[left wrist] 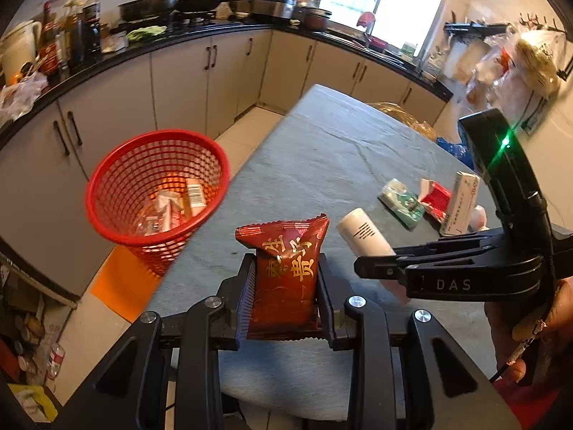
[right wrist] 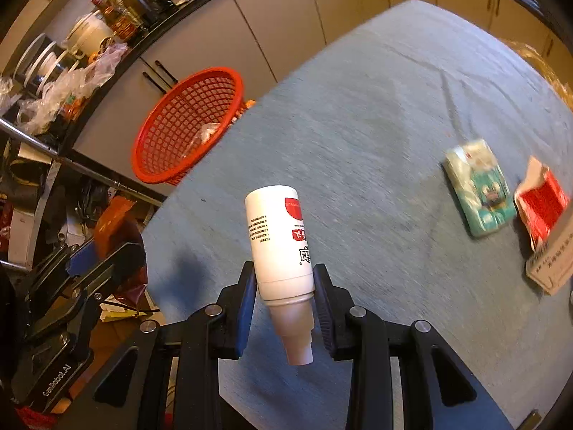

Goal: Collect trash
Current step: 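Carry the chip bag and spray bottle to the wastebasket and release both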

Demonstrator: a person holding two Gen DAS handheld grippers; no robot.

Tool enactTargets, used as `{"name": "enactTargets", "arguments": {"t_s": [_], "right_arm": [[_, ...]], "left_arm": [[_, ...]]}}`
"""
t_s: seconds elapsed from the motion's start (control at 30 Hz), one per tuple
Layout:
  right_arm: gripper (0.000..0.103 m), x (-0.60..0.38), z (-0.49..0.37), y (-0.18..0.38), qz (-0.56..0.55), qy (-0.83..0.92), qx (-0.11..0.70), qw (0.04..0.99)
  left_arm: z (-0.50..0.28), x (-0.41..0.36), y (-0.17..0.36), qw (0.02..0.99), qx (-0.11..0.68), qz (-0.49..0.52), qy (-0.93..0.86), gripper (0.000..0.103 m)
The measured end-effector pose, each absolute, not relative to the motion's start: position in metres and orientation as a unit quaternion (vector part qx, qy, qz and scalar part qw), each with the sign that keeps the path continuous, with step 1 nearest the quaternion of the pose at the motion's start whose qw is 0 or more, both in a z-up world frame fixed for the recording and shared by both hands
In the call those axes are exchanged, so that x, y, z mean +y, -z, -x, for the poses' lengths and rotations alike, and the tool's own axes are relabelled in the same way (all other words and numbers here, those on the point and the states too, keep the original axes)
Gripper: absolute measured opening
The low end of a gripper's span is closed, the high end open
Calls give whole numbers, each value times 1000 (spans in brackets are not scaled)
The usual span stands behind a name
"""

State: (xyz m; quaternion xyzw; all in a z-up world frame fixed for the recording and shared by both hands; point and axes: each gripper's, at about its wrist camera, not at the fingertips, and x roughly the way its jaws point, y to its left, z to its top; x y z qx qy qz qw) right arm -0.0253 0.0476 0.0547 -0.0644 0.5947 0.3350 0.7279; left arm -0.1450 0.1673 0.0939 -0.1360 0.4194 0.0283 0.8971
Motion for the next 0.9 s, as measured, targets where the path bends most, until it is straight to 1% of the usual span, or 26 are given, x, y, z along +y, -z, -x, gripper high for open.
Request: {"name": "enactTargets", "arguments": {"t_s": [0.53, 0.9], "right_arm": [[34, 62, 21, -69, 42, -340, 585, 735], [34, 101, 25, -79, 42, -378, 575, 724]], "left_arm": [[154, 187, -103, 899, 413, 141, -37, 30], [173, 215, -107, 896, 405, 165, -76, 30]]}}
